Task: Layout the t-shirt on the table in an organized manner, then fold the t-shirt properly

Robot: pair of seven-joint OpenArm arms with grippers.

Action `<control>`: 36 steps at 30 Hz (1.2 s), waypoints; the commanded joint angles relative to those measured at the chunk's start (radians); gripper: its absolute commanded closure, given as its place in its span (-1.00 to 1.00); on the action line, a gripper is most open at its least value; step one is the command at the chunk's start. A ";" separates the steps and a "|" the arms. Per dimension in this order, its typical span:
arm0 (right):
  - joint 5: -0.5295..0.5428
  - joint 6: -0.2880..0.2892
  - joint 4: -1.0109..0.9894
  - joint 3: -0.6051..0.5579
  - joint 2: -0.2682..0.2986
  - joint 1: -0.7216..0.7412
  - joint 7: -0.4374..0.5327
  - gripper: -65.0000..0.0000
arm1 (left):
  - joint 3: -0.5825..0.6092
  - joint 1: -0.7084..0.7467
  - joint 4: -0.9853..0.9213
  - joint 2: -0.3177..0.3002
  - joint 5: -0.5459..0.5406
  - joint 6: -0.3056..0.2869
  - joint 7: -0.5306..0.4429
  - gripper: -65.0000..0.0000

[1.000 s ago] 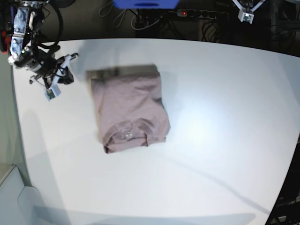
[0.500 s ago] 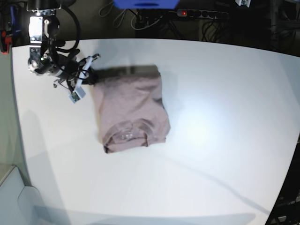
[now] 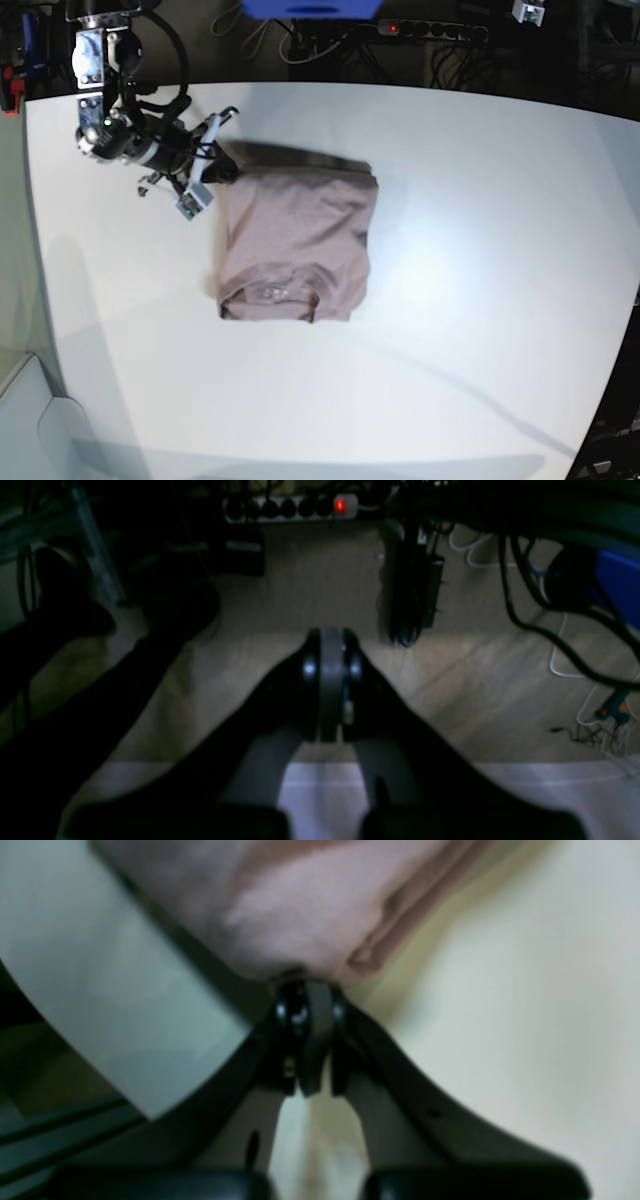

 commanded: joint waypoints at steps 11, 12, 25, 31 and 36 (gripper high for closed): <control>0.017 0.004 0.024 0.077 0.057 -0.063 0.017 0.93 | -0.004 0.015 0.010 -0.006 -0.004 -0.001 -0.003 1.00; 0.017 0.004 0.033 0.097 0.058 -0.081 0.017 0.93 | -0.002 0.009 0.009 -0.006 -0.004 -0.001 -0.003 1.00; 0.017 0.004 0.245 0.531 -0.005 -0.549 0.025 0.93 | 0.152 -0.135 -0.376 -0.072 -0.002 0.001 -0.169 1.00; 0.017 0.004 -0.048 0.562 -0.002 -0.558 0.134 0.93 | 0.180 -0.281 -0.639 -0.073 -0.001 0.001 -0.299 1.00; -0.169 0.004 -0.384 0.507 -0.008 -0.472 0.378 0.94 | 0.197 -0.445 -0.923 -0.099 0.134 0.002 -0.446 1.00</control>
